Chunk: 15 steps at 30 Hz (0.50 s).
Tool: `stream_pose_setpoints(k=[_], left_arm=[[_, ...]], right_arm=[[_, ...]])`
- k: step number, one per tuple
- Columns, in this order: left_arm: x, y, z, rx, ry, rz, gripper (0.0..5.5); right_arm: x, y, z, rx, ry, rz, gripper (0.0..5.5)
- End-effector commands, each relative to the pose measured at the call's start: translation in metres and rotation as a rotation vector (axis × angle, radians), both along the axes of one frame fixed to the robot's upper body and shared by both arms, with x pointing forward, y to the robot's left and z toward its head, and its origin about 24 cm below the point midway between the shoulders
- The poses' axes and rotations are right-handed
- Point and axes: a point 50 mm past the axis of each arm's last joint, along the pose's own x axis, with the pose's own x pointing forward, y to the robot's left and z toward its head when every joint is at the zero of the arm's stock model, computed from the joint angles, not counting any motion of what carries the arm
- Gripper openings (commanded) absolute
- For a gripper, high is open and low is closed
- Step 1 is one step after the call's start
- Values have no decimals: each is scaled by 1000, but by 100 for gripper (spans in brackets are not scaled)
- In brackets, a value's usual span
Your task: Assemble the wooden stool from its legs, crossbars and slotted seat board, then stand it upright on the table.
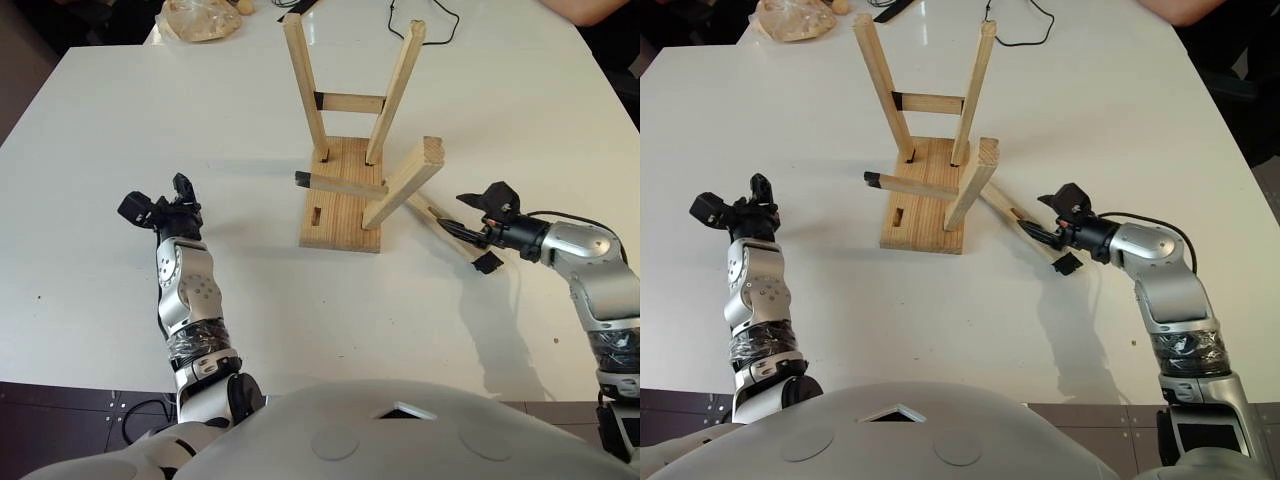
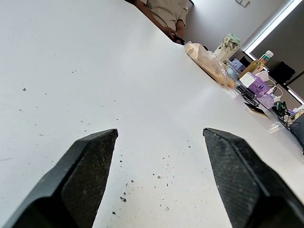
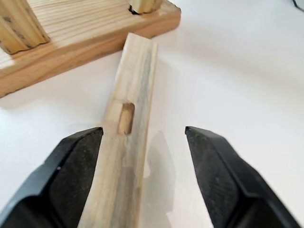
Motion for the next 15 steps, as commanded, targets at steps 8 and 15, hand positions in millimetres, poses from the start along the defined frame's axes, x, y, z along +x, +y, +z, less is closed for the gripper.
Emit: stream_pose_setpoints(k=[8, 15], left_arm=[[-11, -4, -4, -4, 17, 30, 332], [-8, -3, -5, -5, 14, 33, 332]], right_arm=[[-16, -13, 1, 130, 41, -105, 319], [-34, -6, -17, 44, 121, -55, 319]])
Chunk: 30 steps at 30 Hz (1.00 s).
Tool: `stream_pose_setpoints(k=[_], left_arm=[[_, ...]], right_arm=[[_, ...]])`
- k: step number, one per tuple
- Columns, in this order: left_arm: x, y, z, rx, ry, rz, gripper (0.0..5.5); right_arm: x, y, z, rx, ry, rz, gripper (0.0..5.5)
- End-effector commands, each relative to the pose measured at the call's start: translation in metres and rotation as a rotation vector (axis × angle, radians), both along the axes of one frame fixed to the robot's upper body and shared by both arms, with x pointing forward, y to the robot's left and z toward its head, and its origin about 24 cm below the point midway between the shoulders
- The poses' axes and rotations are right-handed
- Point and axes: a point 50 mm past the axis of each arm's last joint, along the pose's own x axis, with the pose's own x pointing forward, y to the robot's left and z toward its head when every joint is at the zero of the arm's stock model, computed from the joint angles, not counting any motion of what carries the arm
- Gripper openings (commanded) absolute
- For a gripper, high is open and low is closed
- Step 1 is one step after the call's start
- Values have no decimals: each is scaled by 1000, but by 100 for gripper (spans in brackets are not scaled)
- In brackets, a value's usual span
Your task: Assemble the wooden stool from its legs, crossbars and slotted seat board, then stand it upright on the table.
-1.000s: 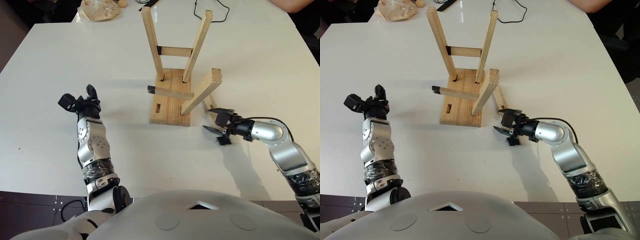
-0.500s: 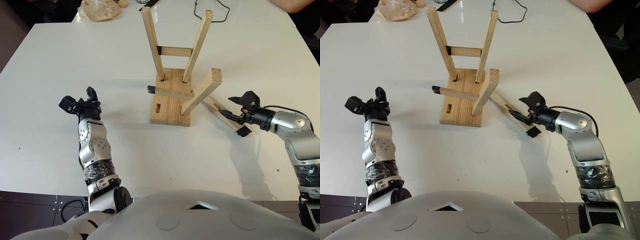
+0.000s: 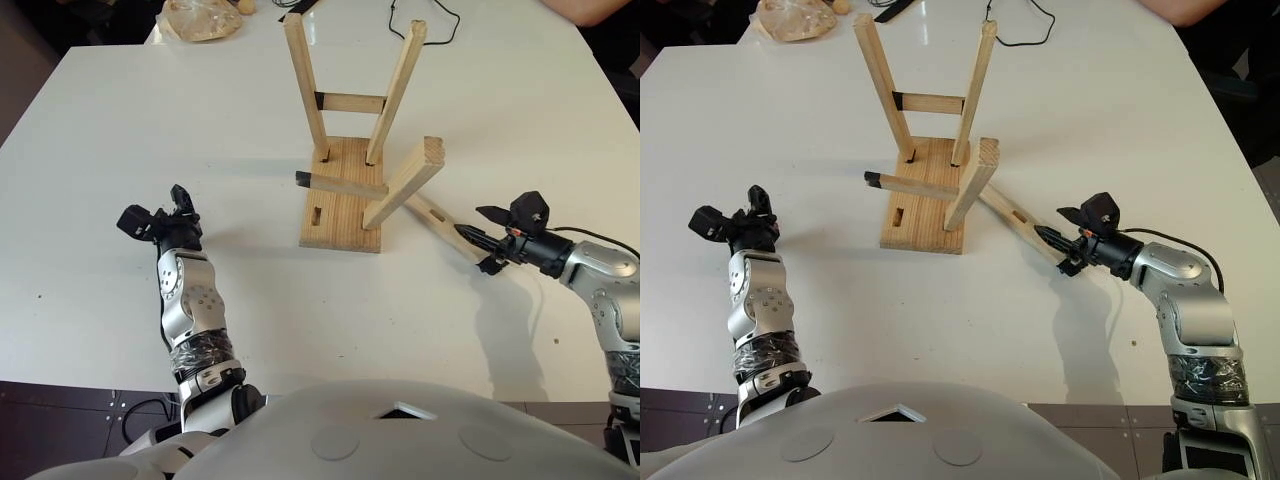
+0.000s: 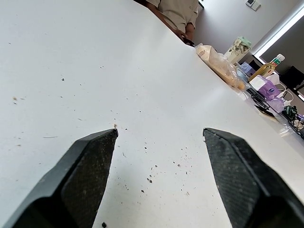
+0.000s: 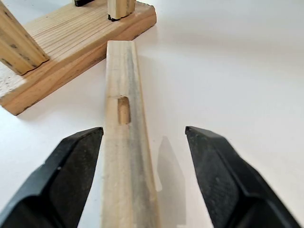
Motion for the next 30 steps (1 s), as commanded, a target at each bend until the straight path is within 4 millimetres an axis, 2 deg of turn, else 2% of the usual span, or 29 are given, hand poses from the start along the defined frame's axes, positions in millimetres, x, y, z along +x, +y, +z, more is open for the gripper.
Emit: stream_pose_setpoints(k=[1, 6, 7, 13, 18, 21, 23, 27, 30], left_arm=[[3, 0, -1, 4, 4, 0, 332], [0, 1, -5, 2, 16, 10, 332], [0, 1, -6, 2, 17, 10, 332], [5, 0, -5, 15, 13, -5, 332], [8, 2, 0, 21, 1, -12, 332], [19, 6, 21, -14, -75, -35, 332], [32, 3, 41, -45, -153, -102, 332], [50, -2, 92, -193, -394, -239, 332], [52, -10, 145, -254, -641, -416, 358]], right_arm=[[-18, -1, -25, -97, 106, 25, 319], [-28, -6, -43, -166, 152, 32, 319], [-28, -6, -44, -173, 149, 30, 301], [-27, -2, -43, -126, 109, 46, 210], [-26, 3, -42, -34, 79, 3, 209], [5, 15, -17, 277, -7, -178, 207], [28, 22, 10, 436, -90, -249, 207], [67, 27, 90, 878, -294, -292, 207], [69, 45, 150, 1156, -399, -99, 207]])
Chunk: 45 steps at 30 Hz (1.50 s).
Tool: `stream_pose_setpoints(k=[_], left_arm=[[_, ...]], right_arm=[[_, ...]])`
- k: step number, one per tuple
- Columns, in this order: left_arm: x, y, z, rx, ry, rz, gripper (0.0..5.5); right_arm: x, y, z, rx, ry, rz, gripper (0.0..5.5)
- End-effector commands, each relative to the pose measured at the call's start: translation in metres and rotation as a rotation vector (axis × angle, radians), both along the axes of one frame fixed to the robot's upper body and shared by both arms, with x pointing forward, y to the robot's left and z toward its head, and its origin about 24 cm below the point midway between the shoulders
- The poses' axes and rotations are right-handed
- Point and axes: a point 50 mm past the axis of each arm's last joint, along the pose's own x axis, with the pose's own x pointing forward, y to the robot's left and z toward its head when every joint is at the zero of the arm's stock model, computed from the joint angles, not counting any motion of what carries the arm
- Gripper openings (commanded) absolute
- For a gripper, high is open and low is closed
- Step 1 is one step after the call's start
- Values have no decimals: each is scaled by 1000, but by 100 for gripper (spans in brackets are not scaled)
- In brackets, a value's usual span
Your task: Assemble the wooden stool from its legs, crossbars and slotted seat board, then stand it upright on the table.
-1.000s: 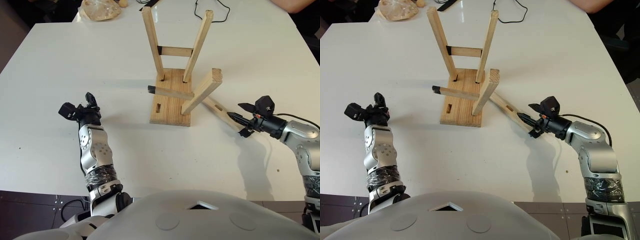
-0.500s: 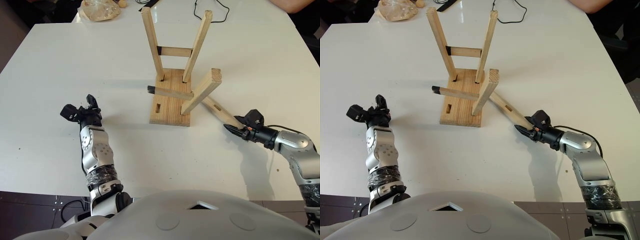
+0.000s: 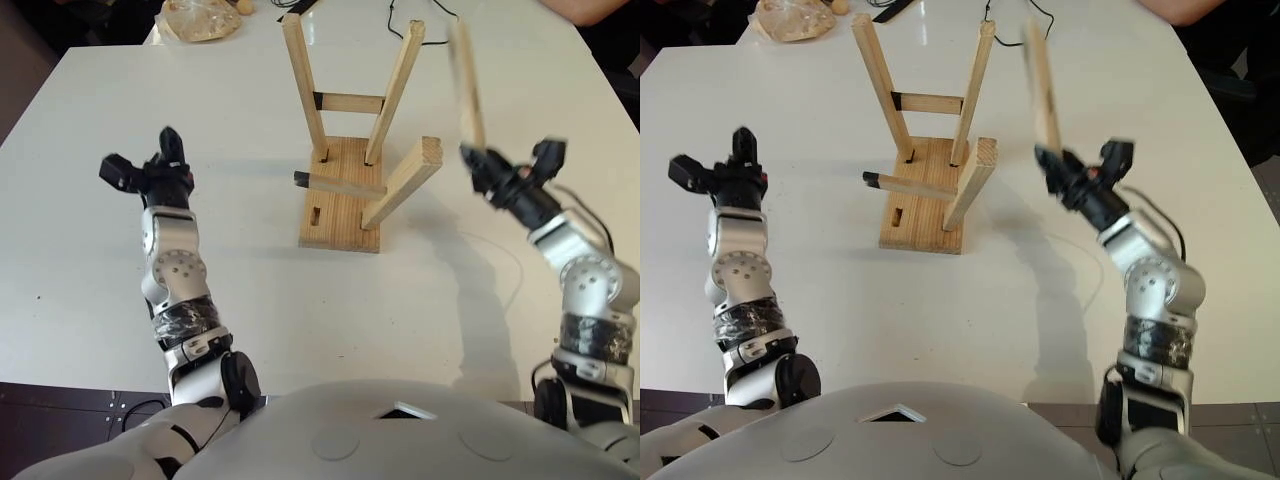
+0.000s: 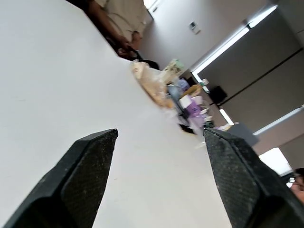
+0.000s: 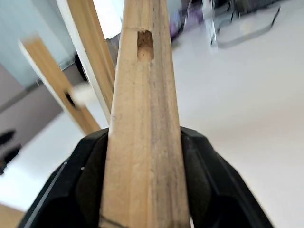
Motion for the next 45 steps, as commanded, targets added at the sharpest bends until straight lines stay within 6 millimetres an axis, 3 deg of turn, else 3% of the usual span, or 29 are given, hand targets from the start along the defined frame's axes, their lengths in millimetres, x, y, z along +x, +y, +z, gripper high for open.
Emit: stream_pose_setpoints(k=[1, 5, 9, 12, 16, 20, 27, 31, 40, 45], left_arm=[[1, -11, 88, -54, -411, -268, 373], [-27, -33, 147, 74, -696, -543, 431], [-56, -63, 171, 214, -825, -860, 432], [-65, -79, 173, 260, -827, -1081, 407], [-70, -88, 176, 270, -812, -1234, 349], [-69, -96, 175, 285, -761, -1342, 348], [-62, -109, 167, 307, -679, -1451, 348], [-63, -114, 166, 321, -676, -1502, 348], [-64, -113, 167, 333, -685, -1527, 221], [-65, -116, 164, 336, -678, -1543, 217]], right_arm=[[0, 29, 94, 322, -324, 233, 207], [-25, 60, 107, 157, -387, 528, 207], [-40, 71, 106, -46, -383, 696, 207], [-45, 70, 111, -114, -400, 778, 207], [-49, 68, 110, -202, -397, 847, 207], [-52, 66, 106, -256, -394, 904, 207], [-54, 64, 97, -372, -375, 993, 207], [-54, 65, 95, -353, -374, 1007, 207], [-55, 66, 95, -283, -367, 965, 205], [-57, 70, 94, -268, -356, 975, 205]])
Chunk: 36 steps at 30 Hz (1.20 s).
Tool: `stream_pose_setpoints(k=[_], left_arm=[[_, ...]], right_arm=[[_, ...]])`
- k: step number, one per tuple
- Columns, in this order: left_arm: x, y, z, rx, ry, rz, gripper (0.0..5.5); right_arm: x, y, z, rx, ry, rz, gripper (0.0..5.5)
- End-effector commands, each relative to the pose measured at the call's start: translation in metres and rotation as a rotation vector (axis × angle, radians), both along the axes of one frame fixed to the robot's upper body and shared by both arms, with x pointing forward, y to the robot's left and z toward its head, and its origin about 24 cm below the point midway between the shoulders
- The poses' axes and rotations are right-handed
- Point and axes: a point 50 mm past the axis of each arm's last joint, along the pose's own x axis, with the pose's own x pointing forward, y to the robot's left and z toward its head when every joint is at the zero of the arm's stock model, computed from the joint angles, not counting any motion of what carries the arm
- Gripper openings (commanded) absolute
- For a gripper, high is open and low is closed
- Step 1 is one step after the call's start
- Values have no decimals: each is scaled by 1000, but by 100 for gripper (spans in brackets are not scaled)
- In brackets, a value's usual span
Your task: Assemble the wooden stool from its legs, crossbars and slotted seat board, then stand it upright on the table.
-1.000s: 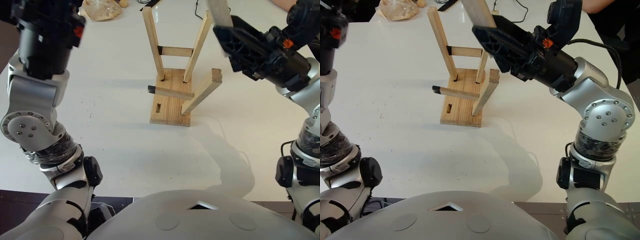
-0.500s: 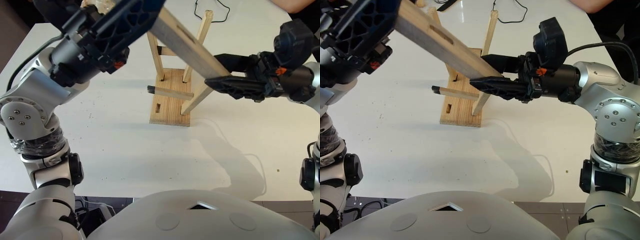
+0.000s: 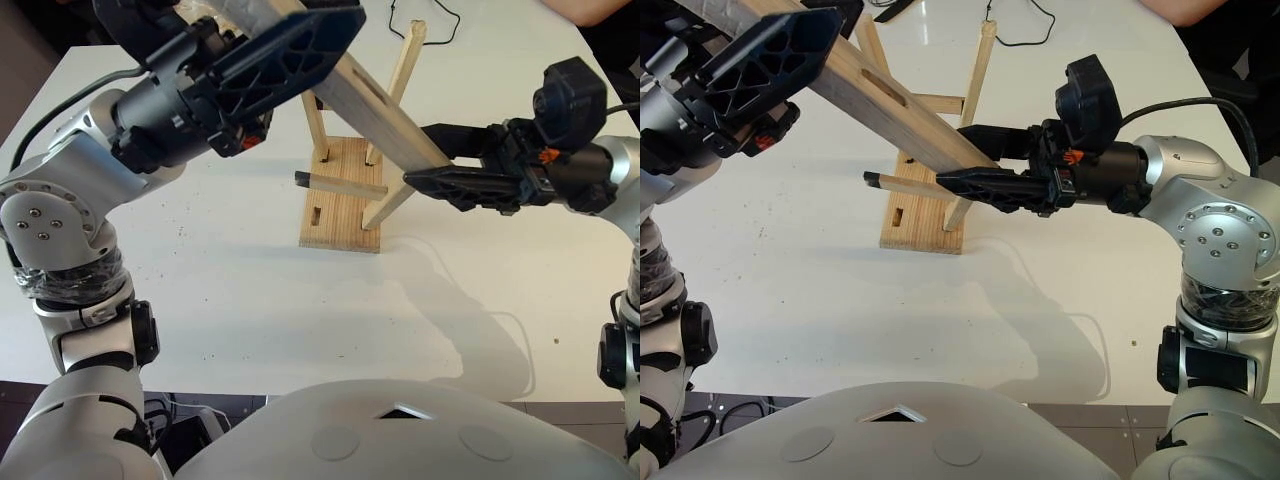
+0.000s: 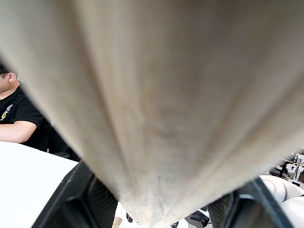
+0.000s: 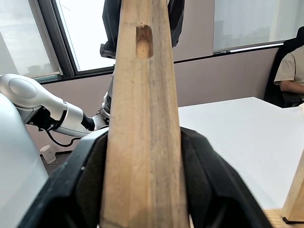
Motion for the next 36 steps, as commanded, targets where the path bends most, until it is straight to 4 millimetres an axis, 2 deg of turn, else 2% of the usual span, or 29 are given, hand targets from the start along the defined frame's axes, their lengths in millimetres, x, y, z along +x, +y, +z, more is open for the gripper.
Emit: stream_pose_setpoints(k=[1, 8, 13, 14, 15, 21, 24, 26, 28, 31, 33, 36], left_arm=[[-4, -6, -4, 40, -1, -42, 217], [-6, -7, -9, 49, 0, -48, 210], [-3, -2, -8, 35, -16, -26, 208], [-1, 0, -7, 27, -20, -11, 208], [1, 3, -4, 15, -28, 6, 208], [12, 41, 26, -57, -146, 216, 206], [14, 67, 37, -15, -244, 380, 206], [16, 90, 37, 41, -287, 509, 206], [21, 112, 21, 157, -279, 623, 206], [32, 140, -31, 331, -145, 747, 205], [31, 145, -65, 431, -68, 755, 205], [23, 138, -100, 464, 10, 718, 205]], right_arm=[[-2, 2, 5, 24, -3, -6, 205], [-6, 9, 5, 46, 13, 19, 205], [1, 9, 6, 68, -38, -53, 205], [0, 9, 7, 81, -55, -53, 242], [0, 8, 8, 91, -65, -48, 255], [11, 0, 19, 166, -71, -155, 347], [16, -4, 22, 195, -48, -208, 353], [20, -7, 24, 215, -43, -242, 353], [24, -10, 23, 224, -38, -287, 353], [30, -11, 11, 157, -43, -375, 353], [32, -9, 4, 125, -39, -388, 353], [37, -10, -2, 81, -44, -425, 353]])
